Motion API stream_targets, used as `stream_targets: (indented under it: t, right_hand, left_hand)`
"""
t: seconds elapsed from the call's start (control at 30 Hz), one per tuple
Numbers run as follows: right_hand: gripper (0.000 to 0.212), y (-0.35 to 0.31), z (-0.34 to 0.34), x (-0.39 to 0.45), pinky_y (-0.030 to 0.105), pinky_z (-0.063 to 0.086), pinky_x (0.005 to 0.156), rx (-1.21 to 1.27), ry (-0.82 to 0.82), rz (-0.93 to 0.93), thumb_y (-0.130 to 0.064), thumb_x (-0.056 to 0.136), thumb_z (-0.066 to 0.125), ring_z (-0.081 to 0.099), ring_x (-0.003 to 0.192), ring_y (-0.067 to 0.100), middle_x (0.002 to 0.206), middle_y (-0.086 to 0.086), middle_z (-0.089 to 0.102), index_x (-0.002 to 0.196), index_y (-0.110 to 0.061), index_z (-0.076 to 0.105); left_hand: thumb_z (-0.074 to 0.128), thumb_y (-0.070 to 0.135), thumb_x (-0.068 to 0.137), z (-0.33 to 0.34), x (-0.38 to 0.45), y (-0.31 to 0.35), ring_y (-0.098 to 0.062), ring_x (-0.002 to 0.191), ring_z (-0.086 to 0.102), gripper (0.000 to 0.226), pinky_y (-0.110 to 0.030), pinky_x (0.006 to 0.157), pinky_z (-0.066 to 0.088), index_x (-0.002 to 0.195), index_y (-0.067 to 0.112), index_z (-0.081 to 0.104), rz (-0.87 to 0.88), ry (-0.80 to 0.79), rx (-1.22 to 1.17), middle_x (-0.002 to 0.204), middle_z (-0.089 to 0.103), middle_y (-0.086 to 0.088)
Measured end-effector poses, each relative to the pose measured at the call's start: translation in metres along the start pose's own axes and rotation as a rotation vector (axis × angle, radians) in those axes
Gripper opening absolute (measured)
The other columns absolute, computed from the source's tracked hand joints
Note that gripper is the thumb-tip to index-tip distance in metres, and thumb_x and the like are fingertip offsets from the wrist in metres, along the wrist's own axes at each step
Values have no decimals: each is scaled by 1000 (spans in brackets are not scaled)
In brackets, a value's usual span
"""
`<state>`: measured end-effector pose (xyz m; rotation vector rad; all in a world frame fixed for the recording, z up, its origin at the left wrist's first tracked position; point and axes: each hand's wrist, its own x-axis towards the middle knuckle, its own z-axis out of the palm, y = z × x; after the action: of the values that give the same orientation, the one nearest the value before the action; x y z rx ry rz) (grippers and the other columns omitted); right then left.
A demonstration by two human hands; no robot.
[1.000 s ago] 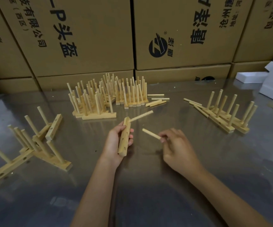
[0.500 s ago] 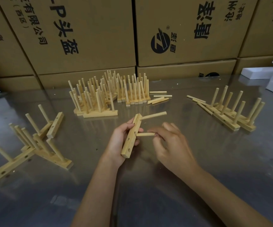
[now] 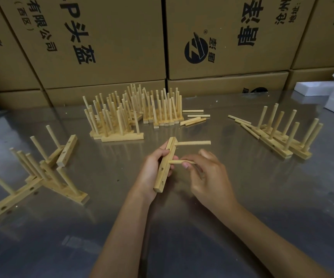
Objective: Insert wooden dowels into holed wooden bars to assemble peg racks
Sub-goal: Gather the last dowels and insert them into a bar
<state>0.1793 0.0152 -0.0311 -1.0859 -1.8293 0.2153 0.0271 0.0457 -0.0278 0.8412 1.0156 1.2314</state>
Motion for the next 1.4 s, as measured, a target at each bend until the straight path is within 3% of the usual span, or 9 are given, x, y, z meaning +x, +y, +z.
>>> stream_targets:
  t: [0.43,0.57,0.67,0.8,0.97,1.1,1.2,1.27,1.4]
  right_hand:
    - [13,1,8,3,8,34,57,71,24,130,-9,87,67,55,70,-2,78,-12,65,88,-20,74]
    - [34,11,7,5,14,43,72,106,56,185,-30,89,69,54,90,-1,111,-16,55,120,-27,55]
    - [36,33,2,9,23,42,89,-19,114,209,-29,91,64,52,109,9,117,-13,53,124,-26,50]
    - [48,82,8,50,41,33,106,-347,-173,372,-23,95,53,42,129,27,139,6,49,141,-18,43]
    - [63,120,38,120,49,27,108,-521,-342,379,-27,95,44,31,137,32,159,1,26,154,-28,23]
    - [52,134,56,146,46,28,105,-633,-341,342,-24,96,40,34,135,31,158,1,31,148,-23,38]
    - [37,135,56,142,40,35,96,-659,-233,295,-18,91,45,45,120,31,127,14,59,125,-14,60]
    - [35,133,55,138,40,37,92,-665,-149,226,-15,87,49,46,116,31,116,15,63,120,-12,60]
    - [48,132,53,140,44,26,108,-630,-307,239,-18,93,44,24,144,25,152,6,39,141,-15,44]
  left_hand:
    - [47,18,100,0,-1,-2,-11,64,55,32,-27,68,45,122,31,67,30,46,36,81,70,-7]
    - [44,15,103,4,5,-3,-10,57,54,37,-24,53,46,136,20,59,115,230,-54,77,65,-4]
    - [40,14,105,-11,10,2,-9,57,52,36,-21,47,46,138,16,54,132,322,-286,80,56,-4]
    - [41,14,105,-25,8,6,-10,60,55,33,-20,49,47,134,10,55,88,291,-517,81,56,-5]
    - [45,18,105,-34,12,7,-11,64,58,29,-22,54,48,130,13,57,80,293,-572,84,60,-4]
    - [45,19,105,-35,13,6,-11,64,57,21,-22,53,49,119,14,59,71,280,-558,82,59,-4]
    - [43,18,105,-35,13,7,-11,64,57,19,-22,54,48,110,12,61,65,283,-553,79,59,-4]
    - [43,17,105,-34,13,7,-11,64,57,19,-22,53,47,110,12,60,65,290,-543,80,59,-4]
    - [43,18,105,-32,11,7,-12,66,56,17,-22,53,49,114,15,57,62,292,-509,83,58,-5]
